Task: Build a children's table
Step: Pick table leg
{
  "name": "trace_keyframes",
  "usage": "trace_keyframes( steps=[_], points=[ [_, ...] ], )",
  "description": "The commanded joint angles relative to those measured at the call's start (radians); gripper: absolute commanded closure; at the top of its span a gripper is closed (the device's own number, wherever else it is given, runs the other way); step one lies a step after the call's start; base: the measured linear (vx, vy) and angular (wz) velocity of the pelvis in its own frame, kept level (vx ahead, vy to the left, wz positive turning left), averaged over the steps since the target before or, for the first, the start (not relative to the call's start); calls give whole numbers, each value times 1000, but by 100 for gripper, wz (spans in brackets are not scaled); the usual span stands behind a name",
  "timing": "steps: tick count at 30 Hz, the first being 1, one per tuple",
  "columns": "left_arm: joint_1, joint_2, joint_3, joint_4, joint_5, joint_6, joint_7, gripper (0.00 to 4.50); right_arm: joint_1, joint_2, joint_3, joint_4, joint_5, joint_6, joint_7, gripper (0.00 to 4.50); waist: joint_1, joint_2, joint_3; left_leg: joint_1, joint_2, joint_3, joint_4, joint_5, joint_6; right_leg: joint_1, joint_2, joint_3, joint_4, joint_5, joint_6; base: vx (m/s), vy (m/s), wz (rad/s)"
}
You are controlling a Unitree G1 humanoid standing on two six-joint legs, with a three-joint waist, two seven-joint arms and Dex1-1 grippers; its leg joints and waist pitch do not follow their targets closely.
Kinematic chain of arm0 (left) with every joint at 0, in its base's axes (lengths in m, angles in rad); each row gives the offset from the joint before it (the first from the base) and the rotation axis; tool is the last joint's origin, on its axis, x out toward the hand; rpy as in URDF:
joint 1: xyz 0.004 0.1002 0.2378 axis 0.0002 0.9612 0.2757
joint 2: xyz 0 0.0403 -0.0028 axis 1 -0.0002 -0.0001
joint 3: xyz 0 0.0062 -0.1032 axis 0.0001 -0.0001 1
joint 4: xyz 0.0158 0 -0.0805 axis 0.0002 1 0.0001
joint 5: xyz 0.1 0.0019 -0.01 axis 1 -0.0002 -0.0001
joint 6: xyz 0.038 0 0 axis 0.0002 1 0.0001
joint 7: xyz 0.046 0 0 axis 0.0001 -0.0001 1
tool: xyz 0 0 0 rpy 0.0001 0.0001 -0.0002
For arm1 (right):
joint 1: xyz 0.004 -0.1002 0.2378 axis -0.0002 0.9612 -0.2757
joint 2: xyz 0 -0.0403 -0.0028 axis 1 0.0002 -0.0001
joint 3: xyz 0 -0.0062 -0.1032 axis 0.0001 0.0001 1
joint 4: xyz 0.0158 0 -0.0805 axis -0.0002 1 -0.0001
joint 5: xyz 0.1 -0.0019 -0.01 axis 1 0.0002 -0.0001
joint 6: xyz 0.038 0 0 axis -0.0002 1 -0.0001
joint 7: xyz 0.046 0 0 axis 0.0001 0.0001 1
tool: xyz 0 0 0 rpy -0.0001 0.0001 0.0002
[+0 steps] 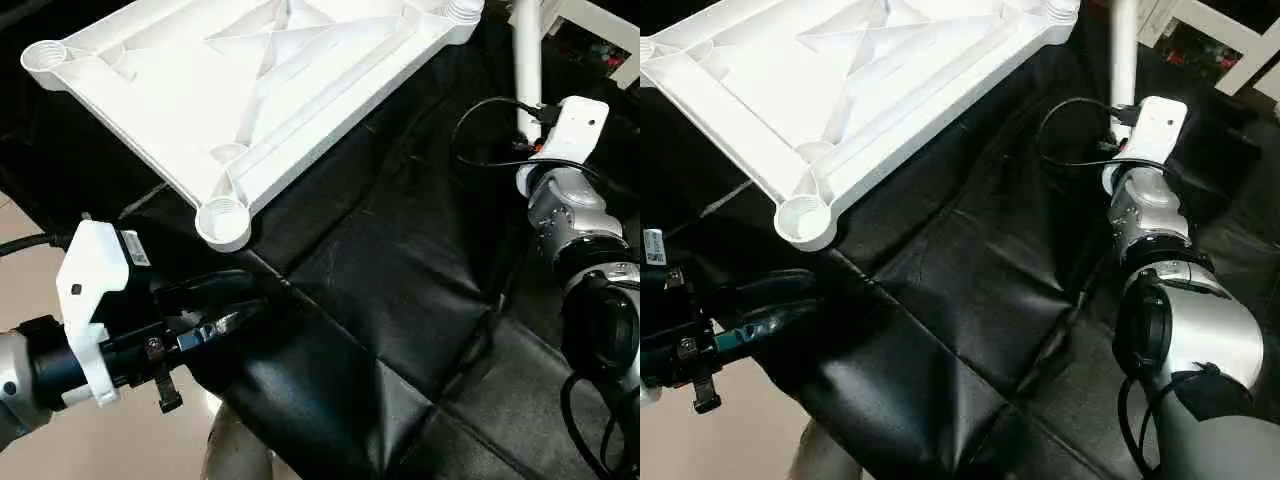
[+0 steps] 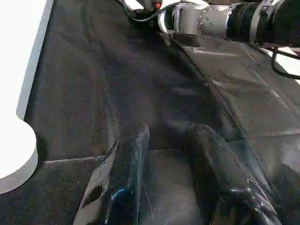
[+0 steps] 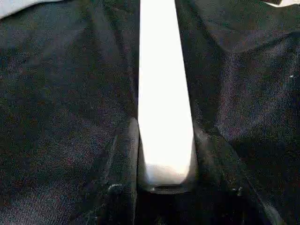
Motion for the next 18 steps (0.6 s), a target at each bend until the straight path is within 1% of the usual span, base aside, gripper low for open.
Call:
trace_keyframes(
  steps=[1,3,4,6,7,8,9,11,12,13,15,16,17,18],
  points=[
    [3,7,-18,-13,0,-9,1,287,18,-10,-14,18,-10,20,0,329,3,5,-99,42,-9,3,-47,-22,-12,78,-37,27,-27,229,-231,0,0,0],
    [-5,7,-24,-10,2,-11,6,287,17,-10,-15,18,-10,19,1,331,3,5,-98,42,-9,3,-47,-25,-10,77,-38,27,-27,225,-231,0,0,0],
    [-4,6,-25,-11,4,-13,8,287,17,-9,-16,18,-9,18,1,331,2,3,-99,41,-9,3,-47,-23,-7,77,-37,27,-26,225,-233,0,0,0],
    [-2,5,-25,-12,5,-15,8,287,17,-9,-17,18,-8,17,1,331,3,3,-100,41,-9,3,-47,-22,-7,78,-38,27,-26,221,-233,0,0,0],
    [-1,2,-28,-14,10,-22,12,287,17,-8,-17,17,-8,13,2,331,1,-2,-103,40,-10,4,-45,-12,-3,81,-37,28,-24,232,-233,0,0,0],
    [-3,-1,-33,-12,13,-27,15,287,18,-7,-18,16,-7,9,4,331,-1,-4,-104,39,-10,4,-45,-7,0,81,-37,27,-24,237,-231,0,0,0],
    [-6,-4,-39,-9,18,-30,18,287,18,-7,-19,16,-6,7,4,331,-1,-3,-104,38,-9,3,-45,-6,1,81,-37,27,-23,237,-229,0,0,0],
    [-14,-12,-58,-2,37,-40,29,287,19,-7,-23,15,-4,-1,6,331,-4,-7,-109,39,-9,5,-42,1,6,81,-37,28,-20,234,-226,0,0,0],
    [-13,-17,-65,0,49,-45,34,287,20,-8,-26,14,-2,-8,7,331,-6,-8,-109,39,-8,5,-42,0,9,80,-38,28,-21,226,-227,0,0,0],
    [-10,-28,-73,2,68,-53,44,287,21,-8,-36,10,9,-24,7,331,-8,-12,-113,39,-8,7,-41,-1,10,82,-37,28,-21,221,-227,0,0,0],
    [-8,-49,-90,11,100,-67,61,287,24,-10,-47,4,21,-52,13,331,-10,-12,-114,39,-7,7,-41,-6,15,81,-39,28,-20,210,-226,0,0,0],
    [-10,-61,-104,18,117,-76,68,287,27,-10,-52,1,28,-65,17,331,-13,-12,-123,42,-5,9,-38,-15,22,81,-42,29,-20,183,-227,0,0,0],
    [-11,-62,-105,19,119,-77,68,287,27,-11,-53,0,29,-66,18,331,-13,-11,-122,41,-5,10,-38,-18,24,79,-42,28,-19,169,-231,0,0,0],
    [-17,-77,-130,33,143,-94,73,287,33,-11,-60,-4,38,-81,24,331,-14,-11,-124,42,-5,11,-37,-20,27,78,-42,29,-20,164,-230,0,0,0]
  ],
)
